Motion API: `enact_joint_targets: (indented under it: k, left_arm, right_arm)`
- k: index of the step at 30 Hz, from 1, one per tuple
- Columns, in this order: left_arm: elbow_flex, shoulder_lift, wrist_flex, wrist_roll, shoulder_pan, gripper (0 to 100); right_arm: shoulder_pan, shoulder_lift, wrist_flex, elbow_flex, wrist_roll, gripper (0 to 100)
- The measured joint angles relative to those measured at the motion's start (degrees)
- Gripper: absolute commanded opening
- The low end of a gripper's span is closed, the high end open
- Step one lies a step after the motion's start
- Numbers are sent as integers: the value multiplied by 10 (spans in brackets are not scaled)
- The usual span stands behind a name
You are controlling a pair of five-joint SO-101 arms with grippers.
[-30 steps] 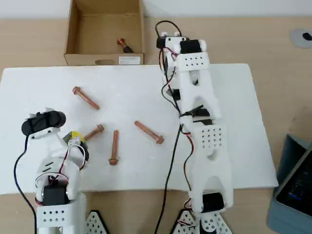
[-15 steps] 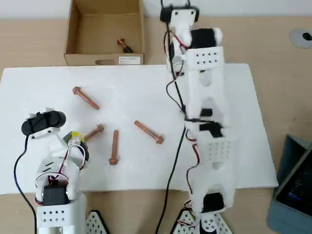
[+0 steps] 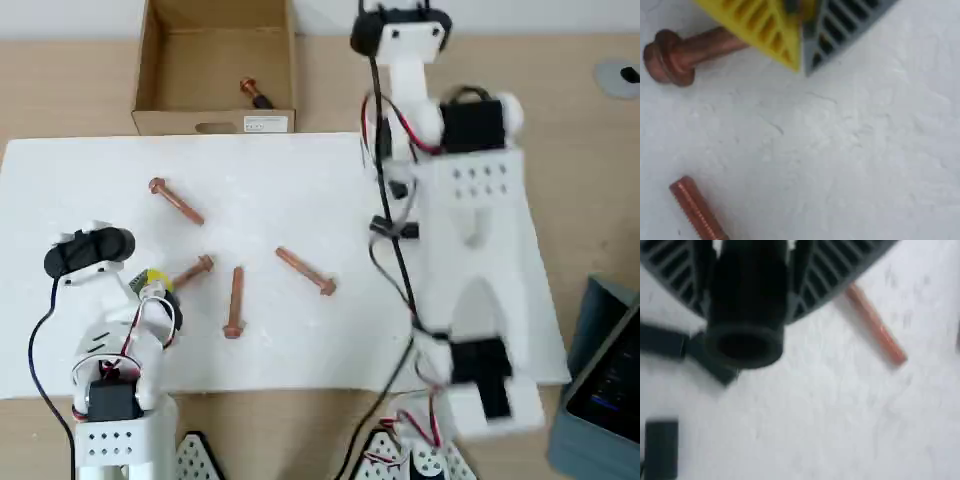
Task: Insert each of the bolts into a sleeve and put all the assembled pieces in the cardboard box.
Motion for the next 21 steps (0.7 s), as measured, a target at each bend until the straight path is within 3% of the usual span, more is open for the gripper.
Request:
enact_joint_targets:
  k: [14,21]
  left_arm:
    - [-121,1,97,0,0,1]
    - [-227,55,141,-69,0,1]
  right_arm:
    - [0,-320,-76,379,0,9]
    - [0,-423,-129,529,0,9]
